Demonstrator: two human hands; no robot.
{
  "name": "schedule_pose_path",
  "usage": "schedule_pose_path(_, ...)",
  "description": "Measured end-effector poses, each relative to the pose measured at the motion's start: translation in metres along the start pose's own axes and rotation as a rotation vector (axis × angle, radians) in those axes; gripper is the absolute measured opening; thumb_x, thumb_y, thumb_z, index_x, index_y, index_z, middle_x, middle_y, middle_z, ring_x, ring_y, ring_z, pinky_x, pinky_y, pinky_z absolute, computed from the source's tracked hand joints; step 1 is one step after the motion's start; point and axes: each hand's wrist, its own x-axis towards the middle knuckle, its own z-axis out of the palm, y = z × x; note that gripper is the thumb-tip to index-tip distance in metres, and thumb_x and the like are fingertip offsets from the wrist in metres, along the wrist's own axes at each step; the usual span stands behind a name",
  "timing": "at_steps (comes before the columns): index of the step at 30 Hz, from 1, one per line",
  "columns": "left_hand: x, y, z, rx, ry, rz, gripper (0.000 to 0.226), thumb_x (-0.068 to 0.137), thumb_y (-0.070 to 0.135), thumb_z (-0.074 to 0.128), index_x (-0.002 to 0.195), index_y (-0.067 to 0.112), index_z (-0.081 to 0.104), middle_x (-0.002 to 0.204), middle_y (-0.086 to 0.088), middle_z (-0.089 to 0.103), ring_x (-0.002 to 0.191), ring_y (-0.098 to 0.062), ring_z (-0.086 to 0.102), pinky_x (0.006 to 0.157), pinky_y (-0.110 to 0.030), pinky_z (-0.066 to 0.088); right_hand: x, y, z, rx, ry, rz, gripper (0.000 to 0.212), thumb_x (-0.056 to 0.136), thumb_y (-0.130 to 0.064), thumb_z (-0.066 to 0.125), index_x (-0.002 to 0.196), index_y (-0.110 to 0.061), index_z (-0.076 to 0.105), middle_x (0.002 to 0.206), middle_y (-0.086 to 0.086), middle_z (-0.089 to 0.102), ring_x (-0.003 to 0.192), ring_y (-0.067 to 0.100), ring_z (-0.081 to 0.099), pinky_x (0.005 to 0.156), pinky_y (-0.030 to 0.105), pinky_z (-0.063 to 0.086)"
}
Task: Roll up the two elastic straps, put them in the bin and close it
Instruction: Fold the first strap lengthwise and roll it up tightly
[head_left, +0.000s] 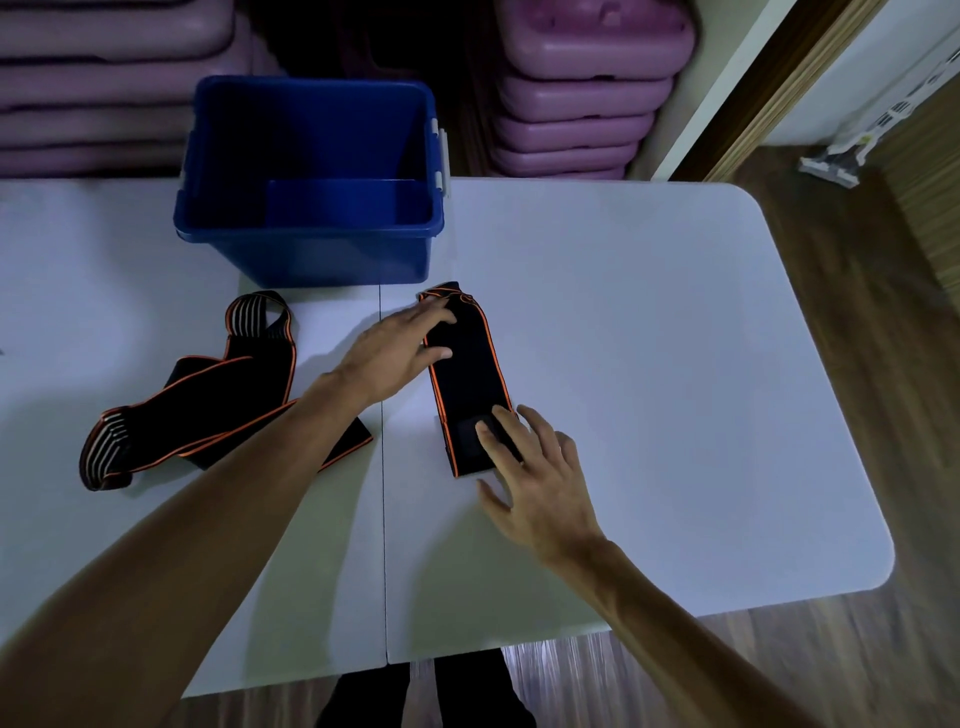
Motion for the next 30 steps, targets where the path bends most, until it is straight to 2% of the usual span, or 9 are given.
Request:
schedule_pose_path(5, 0.002, -0.002, -0.006, -0.002, -0.042, 0.003, 0.041, 0.091, 0.03, 0.06, 0.13, 0.023, 0.049, 0.145, 0.003, 0.047, 0.123, -0.022, 0.052, 0.099, -0.039, 0.046, 0.014, 0.009, 0.001, -0.017, -0.001, -0.008, 0.04, 0.09, -0.029, 0.056, 0.128, -0.018, 0.06, 0.131, 0.002, 0.057, 0.124, 0.026, 0.046, 0.081, 0.042, 0.051)
schedule_pose_path(7, 0.004, -0.007, -0.007, -0.031, -0.055, 0.002, 0.039, 0.093, 0.025, 0.058, 0.132, 0.023, 0.051, 0.147, 0.002, 0.045, 0.13, -0.02, 0.048, 0.105, -0.037, 0.041, 0.022, 0.014, -0.003, 0.045, -0.055, -0.023, 0.039, 0.093, -0.032, 0.052, 0.128, -0.018, 0.059, 0.128, 0.0, 0.059, 0.122, 0.025, 0.046, 0.081, 0.041, 0.051)
schedule_pose_path(10, 0.009, -0.013, -0.007, -0.074, -0.063, -0.005, 0.037, 0.094, 0.015, 0.057, 0.13, 0.022, 0.057, 0.148, 0.001, 0.044, 0.135, -0.016, 0.043, 0.11, -0.027, 0.032, 0.038, 0.021, -0.01, 0.141, -0.182, -0.032, 0.04, 0.096, -0.037, 0.044, 0.128, -0.018, 0.056, 0.128, -0.003, 0.056, 0.118, 0.022, 0.047, 0.083, 0.041, 0.049)
schedule_pose_path(14, 0.016, -0.014, -0.014, -0.147, -0.07, -0.051, 0.035, 0.091, 0.01, 0.061, 0.123, 0.022, 0.063, 0.141, 0.001, 0.053, 0.131, -0.014, 0.049, 0.11, -0.028, 0.036, 0.066, 0.025, -0.013, 0.166, -0.258, -0.004, 0.047, 0.092, -0.039, 0.03, 0.122, -0.012, 0.055, 0.123, 0.001, 0.05, 0.106, 0.023, 0.043, 0.085, 0.041, 0.047)
schedule_pose_path(17, 0.019, -0.015, -0.016, -0.151, -0.074, -0.061, 0.034, 0.09, 0.007, 0.061, 0.12, 0.021, 0.066, 0.136, 0.001, 0.058, 0.127, -0.014, 0.053, 0.108, -0.028, 0.039, 0.087, 0.024, -0.013, 0.148, -0.319, 0.021, 0.055, 0.089, -0.039, 0.02, 0.117, -0.01, 0.056, 0.116, 0.003, 0.053, 0.099, 0.025, 0.041, 0.082, 0.042, 0.046)
schedule_pose_path(21, 0.021, -0.015, -0.017, -0.143, -0.073, -0.06, 0.034, 0.089, 0.007, 0.062, 0.119, 0.021, 0.067, 0.129, 0.002, 0.063, 0.118, -0.015, 0.059, 0.103, -0.03, 0.043, 0.113, 0.024, -0.01, 0.07, -0.371, -0.004, 0.031, 0.094, -0.028, 0.039, 0.113, -0.011, 0.056, 0.11, 0.005, 0.058, 0.101, 0.028, 0.043, 0.082, 0.044, 0.046)
schedule_pose_path(25, 0.022, -0.015, -0.017, -0.14, -0.069, -0.054, 0.034, 0.089, 0.006, 0.062, 0.118, 0.021, 0.067, 0.123, 0.002, 0.067, 0.111, -0.015, 0.062, 0.098, -0.026, 0.045, 0.121, 0.024, -0.007, 0.132, -0.359, -0.016, 0.029, 0.099, -0.027, 0.042, 0.124, -0.018, 0.054, 0.117, 0.004, 0.056, 0.103, 0.028, 0.043, 0.085, 0.043, 0.043)
schedule_pose_path(27, 0.022, -0.016, -0.018, -0.141, -0.068, -0.049, 0.035, 0.088, 0.005, 0.062, 0.118, 0.022, 0.067, 0.118, 0.002, 0.069, 0.105, -0.014, 0.063, 0.095, -0.026, 0.046, 0.12, 0.019, -0.004, 0.23, -0.286, 0.037, 0.026, 0.099, -0.027, 0.046, 0.122, -0.02, 0.053, 0.123, 0.002, 0.053, 0.102, 0.027, 0.043, 0.084, 0.043, 0.044)
schedule_pose_path(30, 0.022, -0.016, -0.018, -0.147, -0.069, -0.049, 0.035, 0.088, 0.005, 0.062, 0.118, 0.022, 0.067, 0.115, 0.002, 0.07, 0.097, -0.012, 0.064, 0.092, -0.025, 0.047, 0.111, 0.007, 0.003, 0.281, -0.091, 0.137, 0.017, 0.097, -0.026, 0.047, 0.105, -0.018, 0.059, 0.114, 0.004, 0.054, 0.098, 0.028, 0.046, 0.078, 0.045, 0.048)
